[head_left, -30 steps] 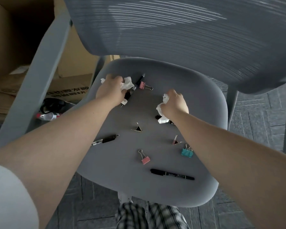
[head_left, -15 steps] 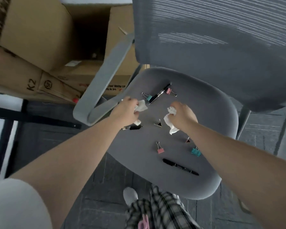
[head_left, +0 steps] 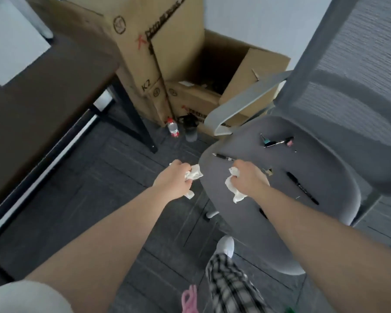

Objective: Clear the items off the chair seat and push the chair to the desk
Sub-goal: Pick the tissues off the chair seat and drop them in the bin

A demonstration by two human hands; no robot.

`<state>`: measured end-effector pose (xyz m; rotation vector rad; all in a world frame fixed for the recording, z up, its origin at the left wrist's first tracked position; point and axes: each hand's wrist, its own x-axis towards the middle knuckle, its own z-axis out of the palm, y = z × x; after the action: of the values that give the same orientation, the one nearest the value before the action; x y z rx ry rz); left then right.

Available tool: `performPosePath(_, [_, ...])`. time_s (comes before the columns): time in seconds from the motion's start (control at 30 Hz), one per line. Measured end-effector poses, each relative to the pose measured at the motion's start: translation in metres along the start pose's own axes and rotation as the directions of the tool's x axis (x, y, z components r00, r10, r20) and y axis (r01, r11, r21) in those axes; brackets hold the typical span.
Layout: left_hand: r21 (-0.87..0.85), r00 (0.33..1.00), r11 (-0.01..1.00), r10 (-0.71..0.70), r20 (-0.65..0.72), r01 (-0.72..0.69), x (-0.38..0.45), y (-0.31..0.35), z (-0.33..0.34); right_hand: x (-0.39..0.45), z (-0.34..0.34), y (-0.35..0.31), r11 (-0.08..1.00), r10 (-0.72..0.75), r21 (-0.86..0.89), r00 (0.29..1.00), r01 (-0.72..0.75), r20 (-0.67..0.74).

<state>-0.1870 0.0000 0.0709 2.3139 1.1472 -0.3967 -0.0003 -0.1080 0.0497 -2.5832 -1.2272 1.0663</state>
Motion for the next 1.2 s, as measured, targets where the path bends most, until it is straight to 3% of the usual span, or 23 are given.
performPosePath(0.23, [-0.18,0.963,0.958,-0.244,-0.117,0.221,-0.18,-0.137,0.017,-0.103,0.086,-0.133,0.947,-0.255,-0.184,0.964,0.264,0.074])
performPosePath(0.33, [-0.266,0.929,0.912,-0.351,-0.117,0.311,-0.269,-0.195,0.034,-0.159,0.143,-0.197,0.892,-0.346,-0.231,0.916,0.388,0.202])
performPosePath(0.47, [-0.369,0.842,0.82,-0.518,-0.151,0.438,-0.382,-0.269,0.06,-0.242,0.215,-0.284,0.817,-0.458,-0.218,0.83,0.534,0.319])
performPosePath(0.63, [-0.482,0.686,0.654,-0.714,-0.14,0.583,-0.496,-0.345,0.106,-0.321,0.297,-0.371,0.656,-0.581,-0.245,0.684,0.714,0.44])
performPosePath(0.83, [-0.588,0.553,0.487,-0.829,-0.08,0.646,-0.592,-0.413,0.158,-0.375,0.389,-0.439,0.458,-0.585,-0.293,0.533,0.839,0.611])
performPosePath(0.93, [-0.615,0.497,0.41,-0.867,-0.034,0.673,-0.629,-0.453,0.179,-0.386,0.44,-0.473,0.438,-0.559,-0.298,0.517,0.848,0.648])
performPosePath(1.03, [-0.665,0.387,0.269,-0.921,0.034,0.697,-0.66,-0.495,0.184,-0.392,0.494,-0.51,0.376,-0.481,-0.349,0.503,0.858,0.718])
performPosePath(1.13, [-0.654,0.366,0.261,-0.93,0.025,0.71,-0.685,-0.545,0.187,-0.392,0.549,-0.552,0.359,-0.464,-0.351,0.492,0.865,0.737])
performPosePath(1.2, [-0.683,0.311,0.167,-0.946,0.092,0.711,-0.701,-0.569,0.19,-0.398,0.577,-0.577,0.288,-0.449,-0.369,0.465,0.883,0.763])
